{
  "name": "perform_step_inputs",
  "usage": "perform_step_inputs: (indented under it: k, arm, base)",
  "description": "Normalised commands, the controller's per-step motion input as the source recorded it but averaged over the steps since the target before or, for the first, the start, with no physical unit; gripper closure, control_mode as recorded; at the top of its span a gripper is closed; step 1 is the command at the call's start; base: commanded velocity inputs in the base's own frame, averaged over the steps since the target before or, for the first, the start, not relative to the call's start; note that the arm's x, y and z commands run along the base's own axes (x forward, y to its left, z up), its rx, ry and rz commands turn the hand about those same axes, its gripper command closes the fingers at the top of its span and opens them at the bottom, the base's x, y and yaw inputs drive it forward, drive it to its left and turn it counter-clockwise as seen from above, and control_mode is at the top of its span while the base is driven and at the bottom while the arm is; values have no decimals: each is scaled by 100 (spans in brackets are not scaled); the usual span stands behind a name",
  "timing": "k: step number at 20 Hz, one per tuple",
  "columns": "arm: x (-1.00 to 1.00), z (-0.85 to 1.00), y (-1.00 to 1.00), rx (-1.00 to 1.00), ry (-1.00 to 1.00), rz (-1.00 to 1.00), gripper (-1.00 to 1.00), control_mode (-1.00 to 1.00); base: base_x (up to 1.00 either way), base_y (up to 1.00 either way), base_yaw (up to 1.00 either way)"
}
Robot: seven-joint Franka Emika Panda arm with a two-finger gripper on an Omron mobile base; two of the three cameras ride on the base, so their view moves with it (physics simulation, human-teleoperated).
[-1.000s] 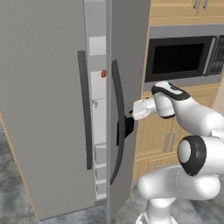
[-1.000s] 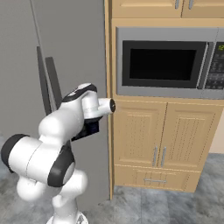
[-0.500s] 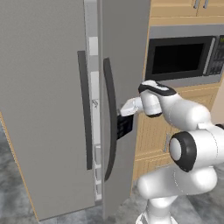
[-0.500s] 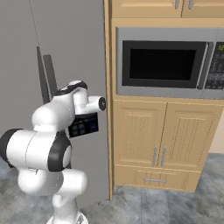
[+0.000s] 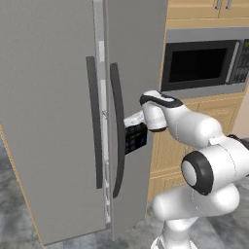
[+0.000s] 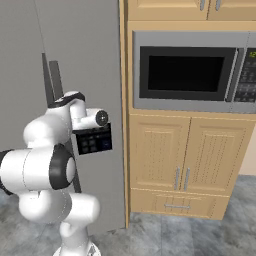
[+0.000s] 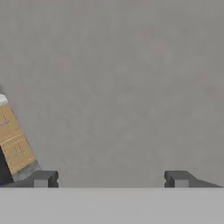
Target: Store the hot dog in the freezer for long-term storage. Close the freezer door after placing the cooked food.
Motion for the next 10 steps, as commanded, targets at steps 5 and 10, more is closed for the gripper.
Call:
perform_step_inputs:
  k: [5, 10]
  arm:
    - [42, 6, 0, -6, 0, -29, -100, -100]
    - [42, 13, -8, -7, 0, -32, -100, -100]
  base:
    - [0, 0, 0]
    - [0, 0, 0]
